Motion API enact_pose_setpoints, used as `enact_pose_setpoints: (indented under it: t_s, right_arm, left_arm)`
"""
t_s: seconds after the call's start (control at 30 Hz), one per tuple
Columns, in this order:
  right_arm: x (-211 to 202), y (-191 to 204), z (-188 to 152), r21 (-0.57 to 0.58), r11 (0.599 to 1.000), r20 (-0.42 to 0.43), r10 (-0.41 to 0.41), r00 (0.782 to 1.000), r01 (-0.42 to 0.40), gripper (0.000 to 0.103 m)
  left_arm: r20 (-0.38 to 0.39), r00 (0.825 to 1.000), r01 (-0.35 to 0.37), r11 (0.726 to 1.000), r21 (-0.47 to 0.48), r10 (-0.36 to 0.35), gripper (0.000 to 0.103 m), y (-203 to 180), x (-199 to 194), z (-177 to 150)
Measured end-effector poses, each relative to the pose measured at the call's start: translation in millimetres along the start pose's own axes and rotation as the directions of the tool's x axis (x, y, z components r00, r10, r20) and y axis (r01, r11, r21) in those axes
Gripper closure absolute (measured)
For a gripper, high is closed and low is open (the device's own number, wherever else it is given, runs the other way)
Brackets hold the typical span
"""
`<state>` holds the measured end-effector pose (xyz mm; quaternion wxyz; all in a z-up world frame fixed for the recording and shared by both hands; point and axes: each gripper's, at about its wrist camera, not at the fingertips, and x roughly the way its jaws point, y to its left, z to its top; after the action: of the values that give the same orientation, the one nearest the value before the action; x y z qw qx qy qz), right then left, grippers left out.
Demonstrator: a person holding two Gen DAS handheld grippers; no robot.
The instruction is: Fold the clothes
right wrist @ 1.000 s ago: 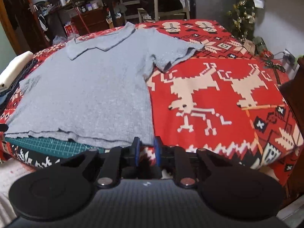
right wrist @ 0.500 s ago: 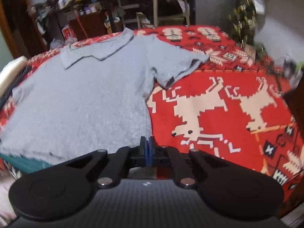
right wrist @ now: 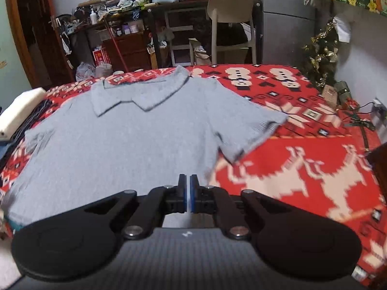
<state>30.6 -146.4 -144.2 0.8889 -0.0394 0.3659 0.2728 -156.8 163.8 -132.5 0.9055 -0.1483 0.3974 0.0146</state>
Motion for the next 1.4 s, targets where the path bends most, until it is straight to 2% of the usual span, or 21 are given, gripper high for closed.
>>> enact_pose_setpoints:
  t_s: [0.17, 0.33, 0.37, 0.43, 0.57, 0.7, 0.73, 0.8, 0.93, 1.03, 1.13, 1.17, 1.2, 1.3, 1.4]
  right_arm:
    - [21.5, -9.4, -7.5, 0.045, 0.998, -0.046, -0.045, 0.998, 0.047, 0.101]
    - [6.2, -14.3, -25.5, 0.029, 0.998, -0.054, -0.055, 0.997, 0.057, 0.103]
    - [1.7, -16.6, -25.8, 0.039, 0.997, -0.046, -0.061, 0.997, 0.062, 0.099]
    - [-4.9, -21.8, -23.2, 0.060, 0.996, -0.026, -0.061, 0.998, 0.062, 0.098]
    - [-2.3, -38.8, -1.8, 0.092, 0.995, 0.006, -0.048, 0.999, 0.047, 0.092]
    - [21.5, -68.3, 38.0, 0.089, 0.991, 0.010, -0.098, 0.995, 0.097, 0.089]
    - [27.6, -80.1, 47.9, 0.118, 0.988, 0.013, -0.103, 0.995, 0.100, 0.087]
    - [41.1, -107.4, 67.4, 0.197, 0.975, 0.009, -0.103, 0.995, 0.100, 0.074]
    - [72.3, -152.7, 91.5, 0.311, 0.943, -0.038, -0.112, 0.993, 0.118, 0.074]
    - [92.7, -166.6, 98.8, 0.313, 0.941, -0.064, -0.116, 0.991, 0.130, 0.074]
    - [109.1, -161.0, 100.7, 0.233, 0.963, -0.100, -0.117, 0.988, 0.138, 0.075]
    - [113.7, -157.9, 100.6, 0.205, 0.969, -0.110, -0.116, 0.987, 0.137, 0.083]
    - [116.6, -153.3, 99.6, 0.179, 0.974, -0.117, -0.116, 0.986, 0.136, 0.099]
    - [118.4, -141.2, 99.3, 0.085, 0.981, -0.100, -0.168, 0.981, 0.176, 0.100]
    - [117.5, -147.4, 105.6, 0.075, 0.972, -0.066, -0.218, 0.974, 0.222, 0.100]
  left_arm:
    - [-0.023, 1.000, -0.004, 1.000, -0.012, 0.004, 0.092, 3.3, 3.2, -6.2]
    - [-0.047, 0.999, -0.006, 0.999, -0.031, 0.005, 0.092, 8.7, 6.5, -11.7]
    - [-0.045, 0.999, -0.006, 0.999, -0.034, 0.005, 0.092, 8.9, 6.5, -11.4]
    - [-0.040, 0.999, -0.006, 0.999, -0.038, 0.005, 0.092, 8.9, 6.2, -10.4]
    - [-0.026, 1.000, -0.014, 0.999, -0.033, 0.013, 0.087, 6.7, 0.7, -9.8]
    - [-0.007, 0.999, -0.042, 0.998, -0.036, 0.042, 0.082, 7.5, -10.8, -11.5]
    - [-0.003, 0.999, -0.052, 0.998, -0.039, 0.052, 0.082, 8.4, -13.9, -11.8]
    - [0.000, 0.997, -0.073, 0.996, -0.044, 0.073, 0.082, 10.4, -18.0, -10.5]
    - [0.013, 0.995, -0.095, 0.994, -0.052, 0.096, 0.080, 10.9, -18.3, -0.7]
    - [0.030, 0.994, -0.101, 0.994, -0.039, 0.102, 0.073, 7.8, -13.0, 8.2]
    - [0.038, 0.993, -0.110, 0.993, -0.035, 0.111, 0.072, 7.8, -2.9, 17.8]
    - [0.035, 0.993, -0.114, 0.993, -0.036, 0.115, 0.072, 9.1, 1.3, 21.0]
    - [0.032, 0.992, -0.118, 0.992, -0.037, 0.119, 0.072, 10.4, 5.4, 24.1]
    - [0.022, 0.991, -0.132, 0.990, -0.041, 0.133, 0.072, 15.8, 12.9, 29.6]
    - [0.014, 0.989, -0.147, 0.988, -0.047, 0.148, 0.072, 21.5, 18.9, 34.0]
